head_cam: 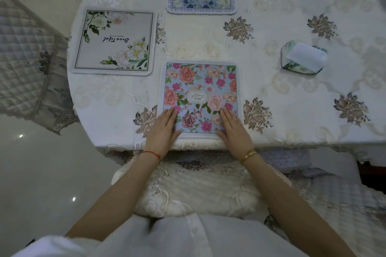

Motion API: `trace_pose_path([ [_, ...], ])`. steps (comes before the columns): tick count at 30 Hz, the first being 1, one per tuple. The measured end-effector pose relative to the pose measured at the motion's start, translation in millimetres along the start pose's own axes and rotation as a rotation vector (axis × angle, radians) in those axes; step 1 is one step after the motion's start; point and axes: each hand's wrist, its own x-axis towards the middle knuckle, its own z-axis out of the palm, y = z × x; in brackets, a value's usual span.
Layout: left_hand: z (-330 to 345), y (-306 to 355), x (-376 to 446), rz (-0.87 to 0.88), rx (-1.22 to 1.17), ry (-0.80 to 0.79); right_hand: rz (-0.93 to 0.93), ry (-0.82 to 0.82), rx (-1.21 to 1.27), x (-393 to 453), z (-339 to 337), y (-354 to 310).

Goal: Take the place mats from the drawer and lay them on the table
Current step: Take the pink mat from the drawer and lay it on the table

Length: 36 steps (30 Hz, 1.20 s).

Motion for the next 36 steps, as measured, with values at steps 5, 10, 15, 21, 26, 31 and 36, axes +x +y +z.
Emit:
trace_pose_path([
  [5, -5.8, -19.4, -4.5, -0.017, 0.005, 0.003, 0.019, -0.001, -0.036, -14.9, -8.3, 33.1],
  [10, -11.8, -28.5, 3.2, -0.016, -0.025, 0.052, 0.046, 0.058, 0.011, -7.2, -24.3, 39.3],
  [15, -23.4, -22.8, 56.0, 0.04, -0.055, 0.087, -0.025, 0.096, 0.028, 70.0, -45.9, 4.9],
  [21, -35.5, -5.6, 149.0, 0.047, -0.082, 0.088, -0.075, 0.03, -0.026, 171.4, -54.4, -36.6],
  [26, -32.9, -6.4, 187.9, 0.103, 0.004, 0.045, -0.107, -0.027, -0.023, 194.2, -49.2, -36.3],
  [31, -27.2, -29.4, 179.5, 0.065, 0.013, 0.089, -0.096, 0.02, 0.007, 182.7, -51.3, -2.3],
  [36, -30.1, -44.3, 167.8, -0.075, -0.01, 0.132, 0.086, 0.086, -0.016, 154.8, -58.8, 42.7],
])
